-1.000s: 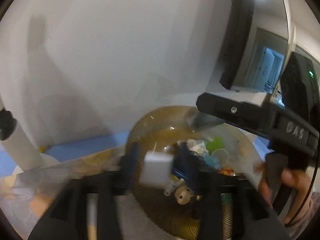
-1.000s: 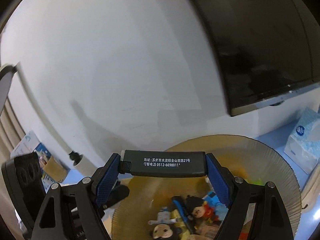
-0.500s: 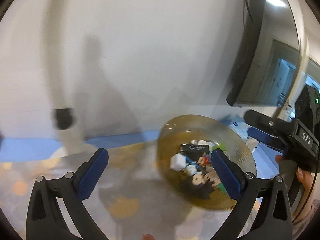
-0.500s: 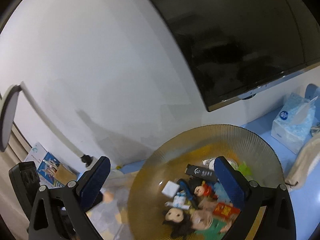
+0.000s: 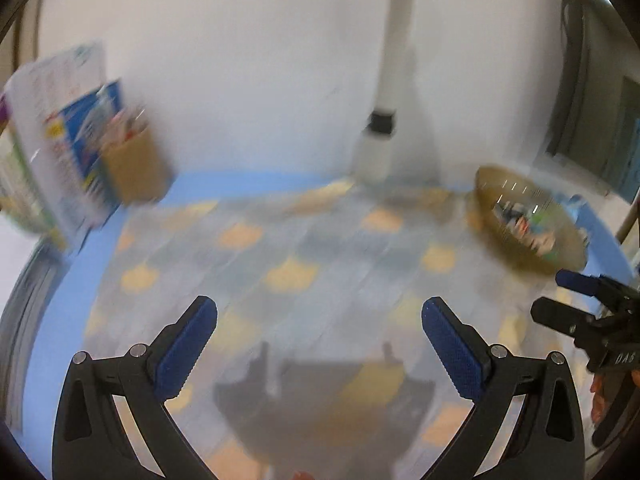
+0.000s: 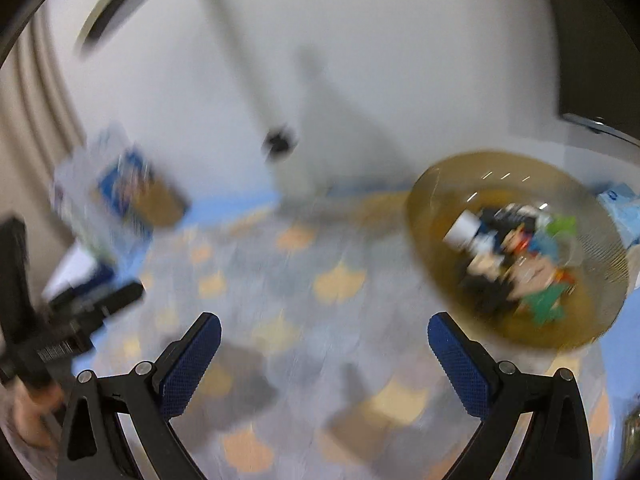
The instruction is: Organize rigid objects
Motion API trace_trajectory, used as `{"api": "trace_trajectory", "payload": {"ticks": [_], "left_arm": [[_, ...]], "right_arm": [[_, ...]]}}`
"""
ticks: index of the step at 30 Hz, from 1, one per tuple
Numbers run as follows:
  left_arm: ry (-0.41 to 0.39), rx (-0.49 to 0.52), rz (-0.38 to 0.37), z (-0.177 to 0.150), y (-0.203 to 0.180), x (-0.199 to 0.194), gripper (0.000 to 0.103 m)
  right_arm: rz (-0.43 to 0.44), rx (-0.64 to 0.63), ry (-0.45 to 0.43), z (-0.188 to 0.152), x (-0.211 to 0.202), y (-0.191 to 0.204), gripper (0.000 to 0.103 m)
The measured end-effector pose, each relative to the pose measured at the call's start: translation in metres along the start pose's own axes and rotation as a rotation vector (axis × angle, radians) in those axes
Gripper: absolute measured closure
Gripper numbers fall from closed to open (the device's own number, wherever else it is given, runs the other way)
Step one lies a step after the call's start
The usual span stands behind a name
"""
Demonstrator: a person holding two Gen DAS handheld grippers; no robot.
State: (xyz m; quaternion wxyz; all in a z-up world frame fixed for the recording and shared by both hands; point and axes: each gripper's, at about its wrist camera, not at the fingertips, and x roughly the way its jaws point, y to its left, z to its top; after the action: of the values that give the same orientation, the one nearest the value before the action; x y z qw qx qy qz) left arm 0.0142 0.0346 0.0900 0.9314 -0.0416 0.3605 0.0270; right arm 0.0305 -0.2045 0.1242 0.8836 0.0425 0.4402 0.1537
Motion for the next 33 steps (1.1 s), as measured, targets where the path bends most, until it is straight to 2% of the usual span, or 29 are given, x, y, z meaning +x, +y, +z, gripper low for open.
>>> {"api": "trace_trajectory", "payload": {"ticks": [5,11,12,13,14,15,16,33], "left_arm": [[0.071,-0.019,-0.012,-0.043,0.018,0.001,0.001],[0.159,0.028,-0.043,-0.078,-0.001,0.037,0.001],[0.187,0.074,0.007,-0.085,-0.01,0.051,0.0],[0.168,0.108,0.03,-0.086,-0.017,0.049,0.0],[0.164,0.115,0.031,-0.089,-0.018,0.047,0.0],[0.173,0.099,0.016,-0.09,-0.019,0.05,0.0],[0.174,0.084,0.007,-0.091,-0.016,0.05,0.0],[0.176,0.087,0.011,-0.096,-0.017,0.049,0.0]], "right_arm": [[-0.045,-0.08,0.094,-0.052,0.026,0.029,0.0],[-0.113,-0.099,0.176,-0.095,0.061,0.035,0.0],[-0.115,-0.1,0.185,-0.097,0.064,0.035,0.0],[-0.122,-0.107,0.201,-0.099,0.071,0.034,0.0],[-0.171,-0.155,0.176,-0.102,0.075,0.037,0.0],[-0.161,-0.178,0.141,-0.103,0.073,0.039,0.0],[-0.14,-0.161,0.15,-0.104,0.075,0.036,0.0],[-0.146,-0.165,0.151,-0.111,0.077,0.033,0.0]]}}
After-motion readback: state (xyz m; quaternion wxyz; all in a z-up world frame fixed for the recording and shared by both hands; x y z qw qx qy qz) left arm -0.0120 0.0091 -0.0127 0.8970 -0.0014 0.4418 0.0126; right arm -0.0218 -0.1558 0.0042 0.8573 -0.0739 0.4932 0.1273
